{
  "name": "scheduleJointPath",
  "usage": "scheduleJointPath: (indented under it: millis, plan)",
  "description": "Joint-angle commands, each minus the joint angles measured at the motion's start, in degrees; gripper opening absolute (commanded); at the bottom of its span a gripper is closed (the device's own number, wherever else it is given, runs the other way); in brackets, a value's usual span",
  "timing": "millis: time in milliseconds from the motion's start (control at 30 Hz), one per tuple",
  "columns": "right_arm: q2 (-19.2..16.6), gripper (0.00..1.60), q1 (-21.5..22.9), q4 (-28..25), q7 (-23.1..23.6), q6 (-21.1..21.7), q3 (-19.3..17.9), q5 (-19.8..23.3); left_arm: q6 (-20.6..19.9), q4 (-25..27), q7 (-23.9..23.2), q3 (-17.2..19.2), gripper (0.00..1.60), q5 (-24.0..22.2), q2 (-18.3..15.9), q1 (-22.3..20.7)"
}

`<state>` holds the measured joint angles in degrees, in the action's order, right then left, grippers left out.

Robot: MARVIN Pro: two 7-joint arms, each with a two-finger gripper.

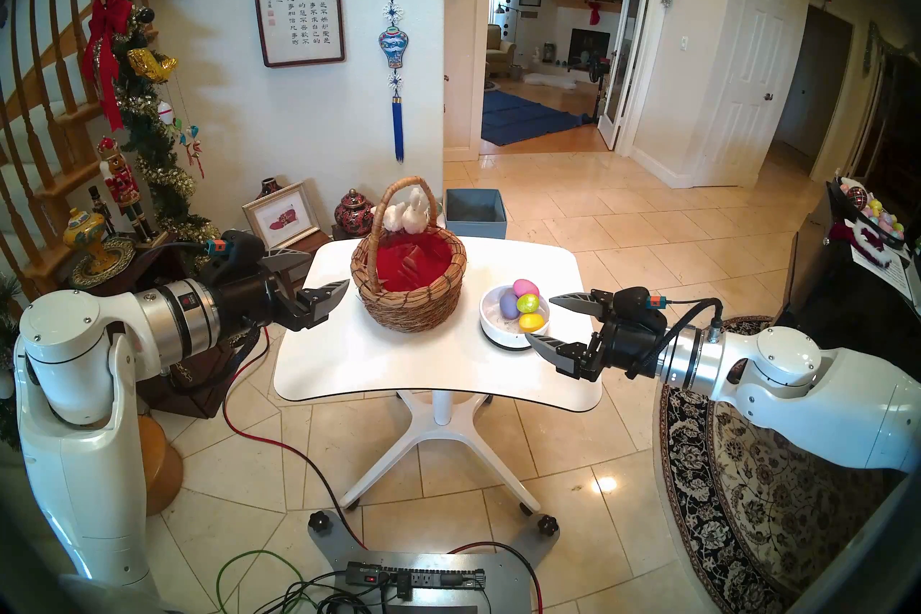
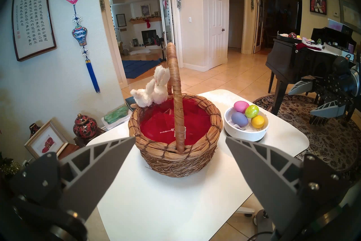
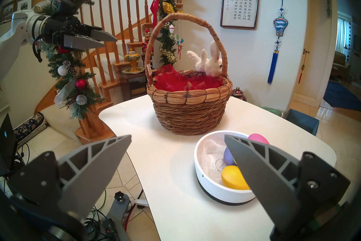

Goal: Put easter egg into basket

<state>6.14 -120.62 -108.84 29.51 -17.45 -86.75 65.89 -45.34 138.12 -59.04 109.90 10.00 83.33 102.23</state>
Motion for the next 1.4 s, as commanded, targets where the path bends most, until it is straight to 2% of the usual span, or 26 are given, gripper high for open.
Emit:
scheduleJointPath:
  millis: [0,333,833,1067,1367]
  plan:
    - [-0.17,1.60,0.34,0.02,-0.02,-0.15,-0.44,0.01,0.01,0.26,-0.01,-0.07,1.60,0.00,-0.01,-0.05]
    - [-0.20,1.60,0.44,-0.03,0.57,1.11,-1.15,-0.78,0.01,0.26,-0.01,-0.07,1.60,0.00,-0.01,-0.05]
    - [-0.21,1.60,2.96,-0.98,3.86,7.85,-3.58,-1.93,0.01,0.25,-0.01,-0.06,1.60,0.00,-0.01,-0.06]
    - [0.04,1.60,6.62,-1.25,3.76,10.93,-1.08,-2.14,0.01,0.25,-0.01,-0.06,1.60,0.00,-0.01,-0.06]
    - [4.11,1.60,12.99,-1.37,4.02,15.14,2.68,-4.19,0.02,0.24,-0.02,-0.06,1.60,-0.01,-0.01,-0.06]
